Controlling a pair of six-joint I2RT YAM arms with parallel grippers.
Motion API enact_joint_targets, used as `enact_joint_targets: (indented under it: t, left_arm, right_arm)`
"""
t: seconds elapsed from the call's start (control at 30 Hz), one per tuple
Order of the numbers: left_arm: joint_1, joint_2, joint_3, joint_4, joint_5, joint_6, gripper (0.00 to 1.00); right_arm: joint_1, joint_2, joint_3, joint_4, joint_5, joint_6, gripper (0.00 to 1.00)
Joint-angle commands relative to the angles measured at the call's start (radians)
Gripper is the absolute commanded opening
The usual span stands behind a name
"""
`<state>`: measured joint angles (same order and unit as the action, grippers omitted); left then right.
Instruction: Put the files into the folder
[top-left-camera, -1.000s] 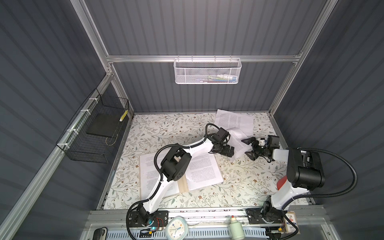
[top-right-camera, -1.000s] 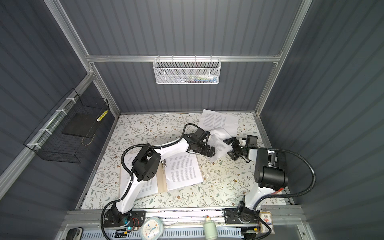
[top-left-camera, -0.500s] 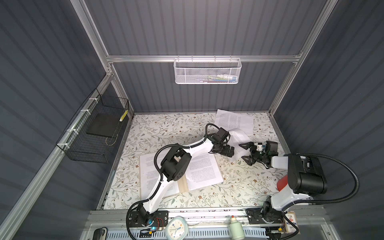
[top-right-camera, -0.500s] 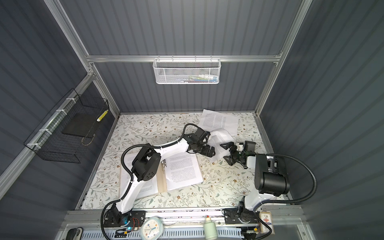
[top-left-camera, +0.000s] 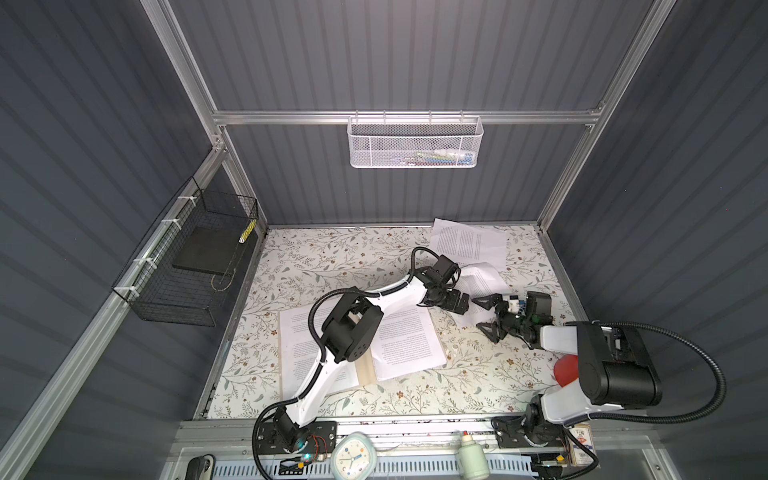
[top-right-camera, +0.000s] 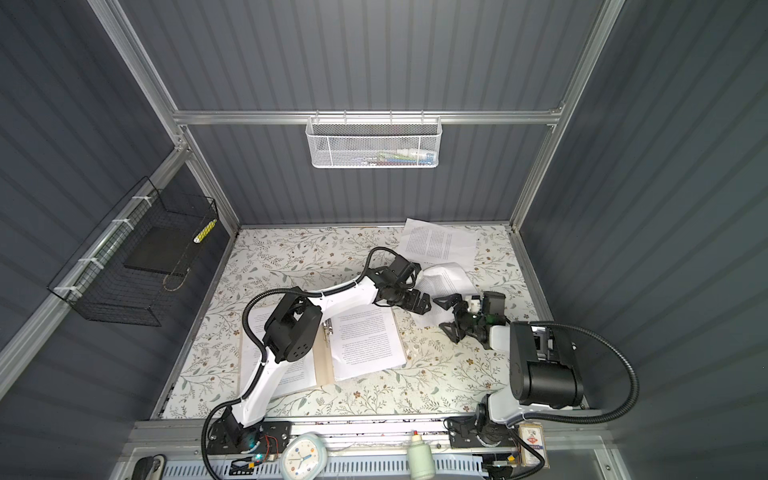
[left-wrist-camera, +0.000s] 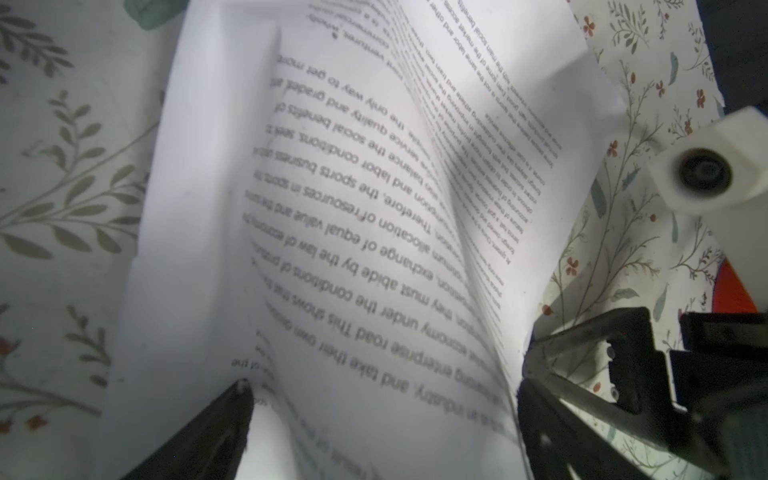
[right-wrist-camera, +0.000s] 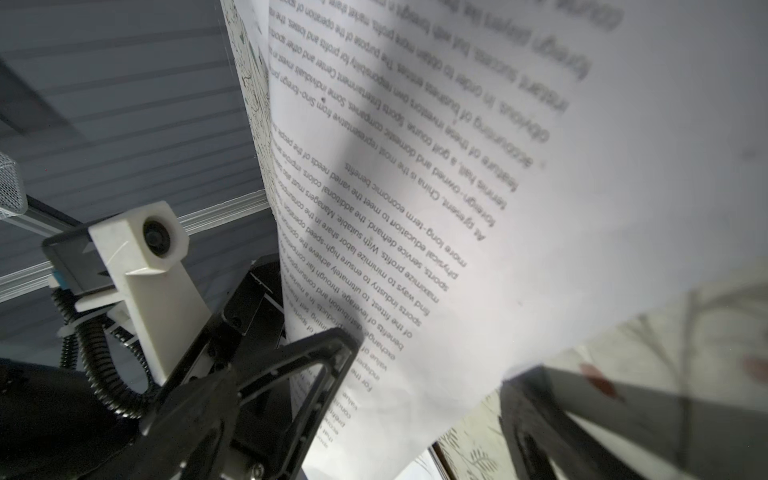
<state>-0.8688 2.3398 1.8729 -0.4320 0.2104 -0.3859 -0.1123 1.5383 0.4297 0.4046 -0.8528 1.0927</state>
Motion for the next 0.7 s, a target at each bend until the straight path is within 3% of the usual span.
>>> enact_joint_targets:
  t: [0.0, 0.47, 0.57, 0.67]
  left_arm:
    - [0.004, 0.067, -0.002, -0.076, 0.038, 0.001, 1.00]
    - [0.005, 0.082, 0.004, -0.083, 0.032, -0.011, 1.00]
    - [0.007, 0.089, 0.005, -0.086, 0.033, -0.016, 1.00]
    - [0.012, 0.090, -0.001, -0.087, 0.031, -0.021, 1.00]
  right_arm:
    - [0.019, 0.013, -0.036, 0.002, 0.014, 0.053, 0.99]
    - [0.048, -0.079, -0.117, 0.105, -0.011, 0.194, 0.99]
    - [0.050, -0.113, -0.120, 0.089, -0.009, 0.209, 0.99]
    - [0.033, -0.179, -0.093, -0.061, 0.033, 0.127, 0.99]
